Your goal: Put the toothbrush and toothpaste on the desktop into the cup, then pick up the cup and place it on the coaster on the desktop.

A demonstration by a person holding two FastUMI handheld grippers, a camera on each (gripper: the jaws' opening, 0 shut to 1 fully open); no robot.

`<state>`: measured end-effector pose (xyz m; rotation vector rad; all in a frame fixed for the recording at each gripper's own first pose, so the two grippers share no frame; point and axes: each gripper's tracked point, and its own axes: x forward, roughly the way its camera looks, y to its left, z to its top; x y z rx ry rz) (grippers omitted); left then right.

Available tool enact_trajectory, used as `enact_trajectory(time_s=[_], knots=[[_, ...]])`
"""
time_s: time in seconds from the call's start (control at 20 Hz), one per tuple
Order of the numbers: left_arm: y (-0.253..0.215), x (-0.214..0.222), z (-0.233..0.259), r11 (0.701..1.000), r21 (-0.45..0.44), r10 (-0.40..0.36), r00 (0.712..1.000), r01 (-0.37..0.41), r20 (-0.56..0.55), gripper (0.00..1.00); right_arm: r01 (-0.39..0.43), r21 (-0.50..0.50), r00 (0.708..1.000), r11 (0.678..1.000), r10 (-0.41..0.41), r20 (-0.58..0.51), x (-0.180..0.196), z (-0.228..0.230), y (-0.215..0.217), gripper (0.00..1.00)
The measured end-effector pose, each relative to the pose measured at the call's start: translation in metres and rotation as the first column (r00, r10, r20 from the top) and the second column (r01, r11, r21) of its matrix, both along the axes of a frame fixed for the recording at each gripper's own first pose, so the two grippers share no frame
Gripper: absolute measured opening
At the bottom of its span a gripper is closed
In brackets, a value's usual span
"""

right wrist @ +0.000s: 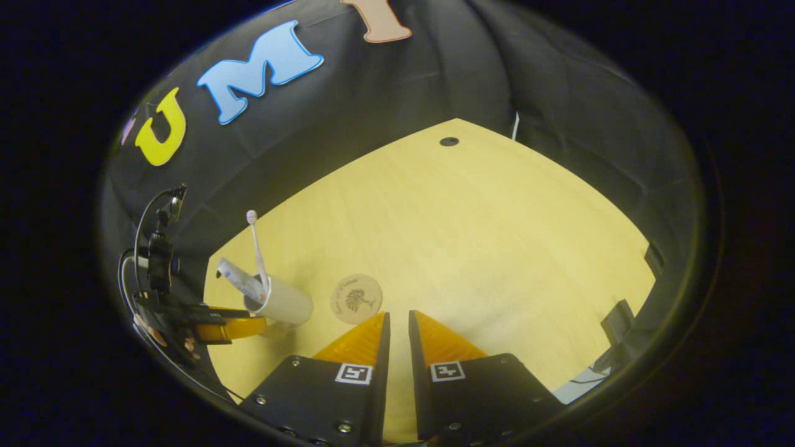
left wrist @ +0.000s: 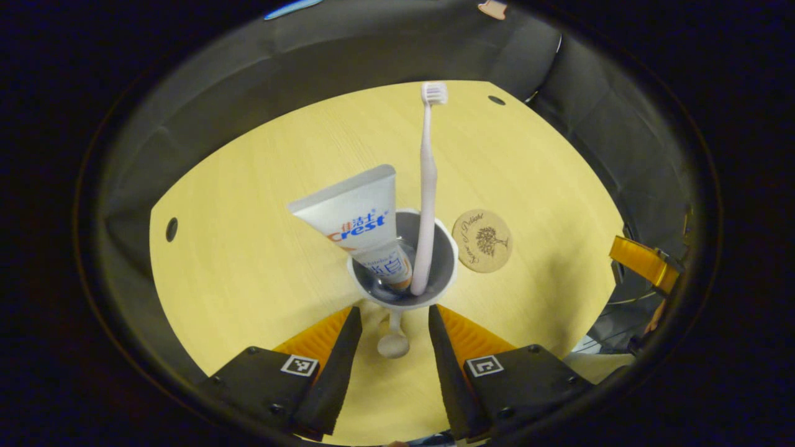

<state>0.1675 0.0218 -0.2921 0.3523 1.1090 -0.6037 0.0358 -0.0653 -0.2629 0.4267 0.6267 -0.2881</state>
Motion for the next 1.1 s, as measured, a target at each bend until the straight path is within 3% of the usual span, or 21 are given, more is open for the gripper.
enact_trajectory(time_s=[0.1,0.15,0.25,0.45,0.55,0.6,0.65,0.85,1.1], knots=[[-0.005,0.003,-0.008,1.000,0.019,0.000,1.000,0.000,-0.024,0.72,0.031,0.015,1.000,0.999,-0.031,-0.003,0.001,-0.002,-0.009,0.20],[-0.008,0.004,-0.014,1.000,0.025,0.000,0.999,0.001,-0.032,0.79,0.041,0.020,0.999,0.999,-0.041,-0.005,0.002,-0.005,-0.013,0.20],[-0.010,0.004,-0.019,0.999,0.040,-0.003,0.999,0.005,-0.053,0.66,0.052,0.026,0.999,0.998,-0.052,-0.013,0.002,-0.007,-0.016,0.19],[-0.011,0.005,-0.031,0.997,0.075,-0.015,0.996,0.022,-0.084,0.68,0.059,0.037,0.998,0.998,-0.058,-0.027,0.002,-0.013,-0.019,0.19],[-0.012,0.005,-0.036,0.996,0.082,-0.008,0.995,0.016,-0.095,0.56,0.065,0.047,0.997,0.997,-0.064,-0.034,0.002,-0.015,-0.020,0.19],[-0.012,0.004,-0.039,0.997,0.082,0.002,0.995,0.006,-0.095,0.47,0.069,0.052,0.997,0.996,-0.067,-0.038,0.002,-0.017,-0.021,0.23],[-0.013,0.004,-0.040,0.997,0.079,0.003,0.995,0.005,-0.095,0.36,0.073,0.055,0.997,0.996,-0.071,-0.042,0.001,-0.021,-0.023,0.19],[-0.013,0.005,-0.039,0.996,0.087,-0.010,0.998,0.015,-0.067,0.33,0.088,0.066,0.995,0.994,-0.084,-0.051,-0.002,-0.024,-0.028,0.19],[-0.019,0.007,-0.040,0.999,0.042,-0.006,0.999,0.004,0.046,0.34,0.087,0.072,0.995,0.994,-0.084,-0.055,-0.003,-0.025,-0.028,0.19]])
